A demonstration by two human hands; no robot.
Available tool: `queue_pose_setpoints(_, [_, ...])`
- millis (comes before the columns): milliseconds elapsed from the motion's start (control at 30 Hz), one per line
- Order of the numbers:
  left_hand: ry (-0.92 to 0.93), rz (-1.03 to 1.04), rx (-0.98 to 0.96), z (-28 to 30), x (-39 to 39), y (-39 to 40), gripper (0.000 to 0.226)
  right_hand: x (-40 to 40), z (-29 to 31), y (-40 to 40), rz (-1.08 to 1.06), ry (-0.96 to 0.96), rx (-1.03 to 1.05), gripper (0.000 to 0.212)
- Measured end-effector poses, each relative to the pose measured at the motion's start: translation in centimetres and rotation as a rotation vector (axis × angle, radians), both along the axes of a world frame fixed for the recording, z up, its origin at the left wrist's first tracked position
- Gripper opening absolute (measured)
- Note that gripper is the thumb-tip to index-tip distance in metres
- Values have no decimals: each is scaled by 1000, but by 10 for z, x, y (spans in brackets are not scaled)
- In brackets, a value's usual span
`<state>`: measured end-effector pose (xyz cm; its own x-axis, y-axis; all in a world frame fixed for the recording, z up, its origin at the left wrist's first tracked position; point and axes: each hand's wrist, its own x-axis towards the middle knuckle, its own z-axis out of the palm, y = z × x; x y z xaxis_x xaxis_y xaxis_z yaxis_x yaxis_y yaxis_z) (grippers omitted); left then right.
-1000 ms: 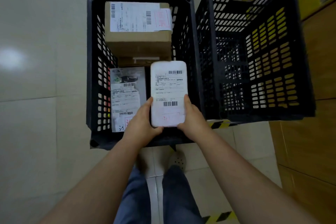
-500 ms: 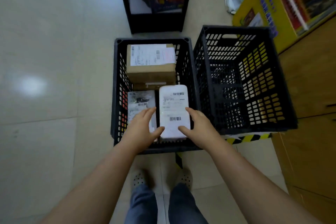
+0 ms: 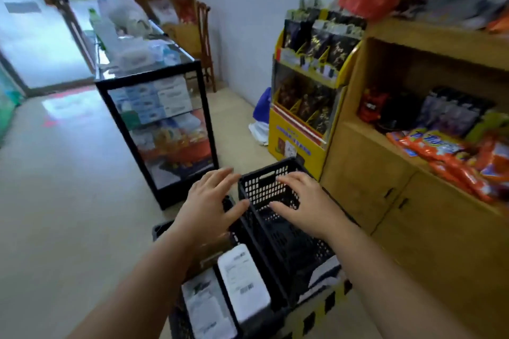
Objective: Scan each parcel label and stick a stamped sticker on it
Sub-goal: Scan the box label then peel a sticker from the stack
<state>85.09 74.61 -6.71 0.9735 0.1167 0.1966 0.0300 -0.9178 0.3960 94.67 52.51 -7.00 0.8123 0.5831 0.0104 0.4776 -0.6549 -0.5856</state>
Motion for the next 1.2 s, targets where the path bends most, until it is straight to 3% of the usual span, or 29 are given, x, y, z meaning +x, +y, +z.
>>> queue_pose_setpoints(233, [-102,-489,-12,55,38,-81,76,-79,64,-106,-535,-71,43,66])
queue_pose_setpoints(467, [-171,-1016,-77,88,-9,-267,77,-249,96,-236,-1050,-253,-115,66])
queue_pose_setpoints(667, [-242,-1461,-101,108,-137,-431,73,-443,109,-321,-1522,-324,-128,76])
queue_pose_setpoints(867, [-209,-1770,-141,107,-309,-552,70,-648,104,-363,-1902,-276,-109,64])
queue_pose_setpoints(1033, [-190,-1973,-187,101,-444,-621,64,-784,98,-387,-2097,-217,-57,66])
queue_pose_setpoints(1200, [-168,-2118,-164,94,-533,-667,60,-863,90,-409,-2224,-233,-7,66])
